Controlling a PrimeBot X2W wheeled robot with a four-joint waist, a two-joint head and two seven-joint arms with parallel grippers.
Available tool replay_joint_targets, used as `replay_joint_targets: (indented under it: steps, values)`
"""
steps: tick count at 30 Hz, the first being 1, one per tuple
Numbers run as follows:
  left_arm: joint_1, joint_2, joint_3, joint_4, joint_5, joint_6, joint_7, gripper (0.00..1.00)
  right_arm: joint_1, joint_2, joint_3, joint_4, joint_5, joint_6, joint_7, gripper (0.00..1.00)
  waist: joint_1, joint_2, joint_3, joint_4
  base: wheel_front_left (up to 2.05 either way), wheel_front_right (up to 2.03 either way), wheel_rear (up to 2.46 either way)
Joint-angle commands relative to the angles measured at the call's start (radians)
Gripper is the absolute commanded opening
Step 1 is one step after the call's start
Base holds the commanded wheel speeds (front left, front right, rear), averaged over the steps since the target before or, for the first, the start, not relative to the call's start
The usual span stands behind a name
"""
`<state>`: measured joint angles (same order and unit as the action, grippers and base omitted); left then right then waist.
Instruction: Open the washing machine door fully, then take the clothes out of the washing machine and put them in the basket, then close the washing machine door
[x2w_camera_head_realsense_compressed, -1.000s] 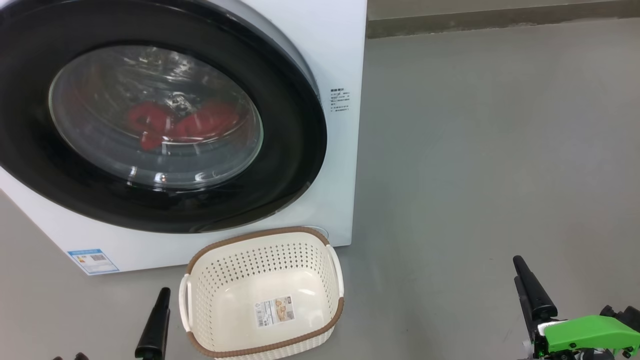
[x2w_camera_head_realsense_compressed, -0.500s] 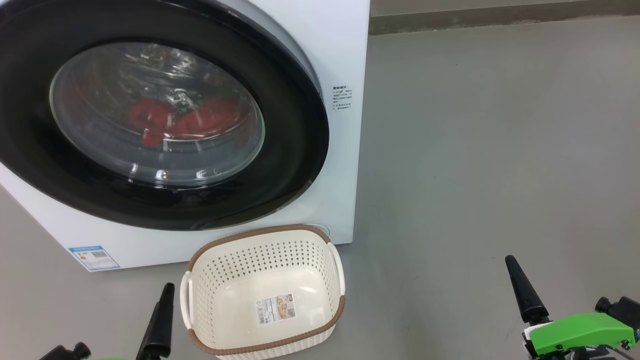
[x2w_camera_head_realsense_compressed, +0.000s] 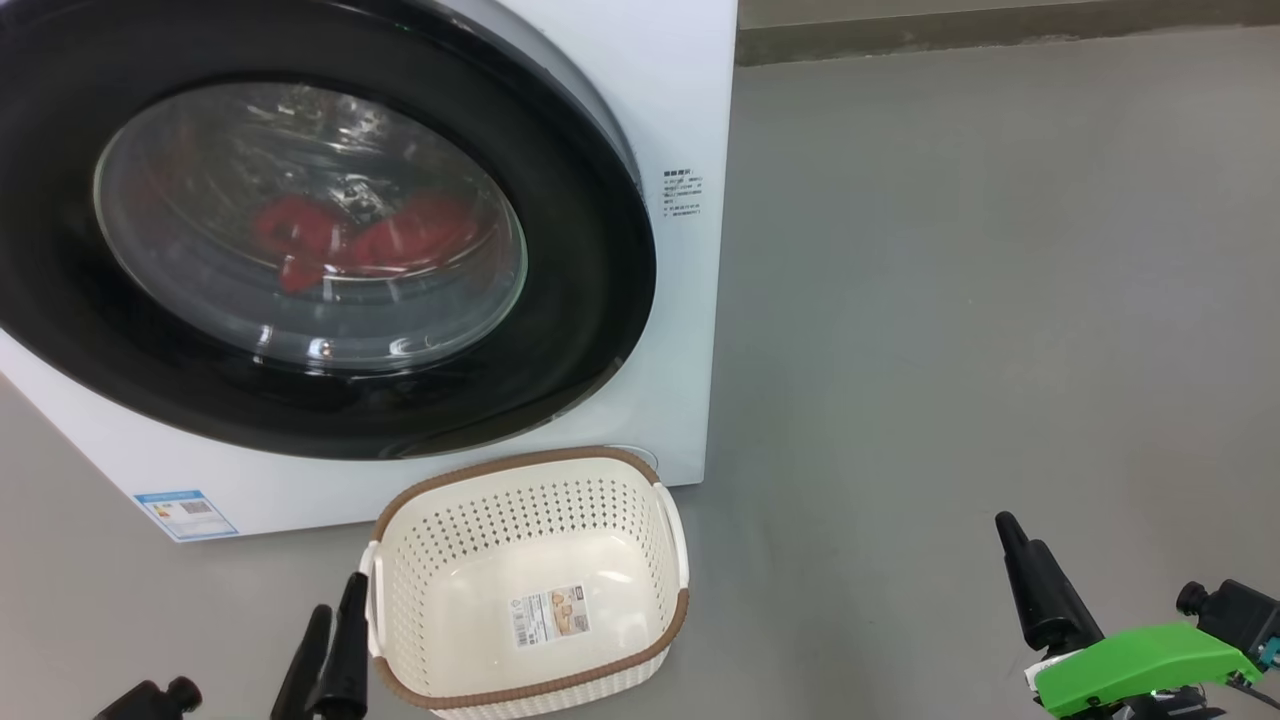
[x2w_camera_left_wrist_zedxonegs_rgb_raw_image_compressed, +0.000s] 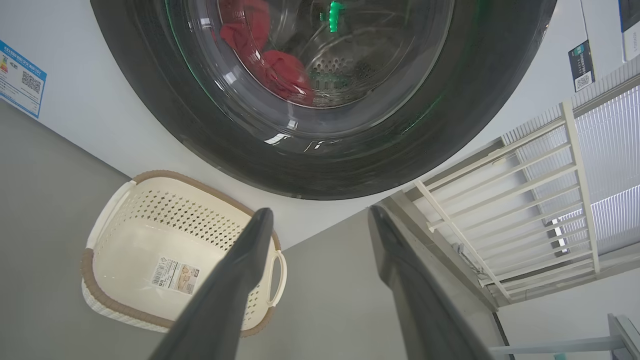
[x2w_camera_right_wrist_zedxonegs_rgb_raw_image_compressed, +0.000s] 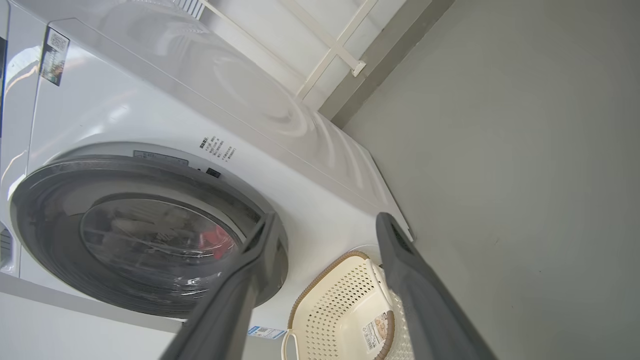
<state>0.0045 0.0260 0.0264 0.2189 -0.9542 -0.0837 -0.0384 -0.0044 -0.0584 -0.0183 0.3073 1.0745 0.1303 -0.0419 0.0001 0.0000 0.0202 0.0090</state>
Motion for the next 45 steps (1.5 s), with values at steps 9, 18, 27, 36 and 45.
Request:
replay_joint_targets:
  steps: [9, 18, 27, 36, 45]
  values:
    - [-0.003, 0.018, 0.003, -0.056, 0.132, 0.023, -0.037, 1.0, -0.014, -0.021, 0.026, -0.038, -0.11, 0.0, -0.035, 1.0, -0.0001, 0.0, 0.006, 0.002, 0.0, 0.0, 0.0]
    - [0.006, 0.019, -0.005, -0.078, 0.25, 0.038, -0.064, 1.0, -0.017, -0.025, 0.042, -0.043, -0.192, 0.0, -0.061, 1.0, -0.0001, 0.0, 0.01, -0.002, 0.0, 0.0, 0.0]
    - [0.01, 0.019, -0.006, -0.091, 0.351, 0.051, -0.09, 1.0, -0.017, -0.03, 0.058, -0.05, -0.276, 0.0, -0.088, 1.0, -0.0001, 0.0, 0.015, -0.002, 0.0, 0.0, 0.0]
    - [0.014, 0.02, -0.01, -0.101, 0.451, 0.063, -0.117, 1.0, -0.011, -0.037, 0.066, -0.057, -0.361, 0.0, -0.114, 1.0, -0.0001, 0.0, 0.016, 0.005, 0.0, 0.0, 0.0]
    - [0.024, 0.021, -0.013, -0.114, 0.553, 0.071, -0.144, 1.0, 0.009, -0.042, 0.059, -0.066, -0.447, 0.0, -0.141, 1.0, -0.0001, 0.0, 0.011, 0.012, 0.0, 0.0, 0.0]
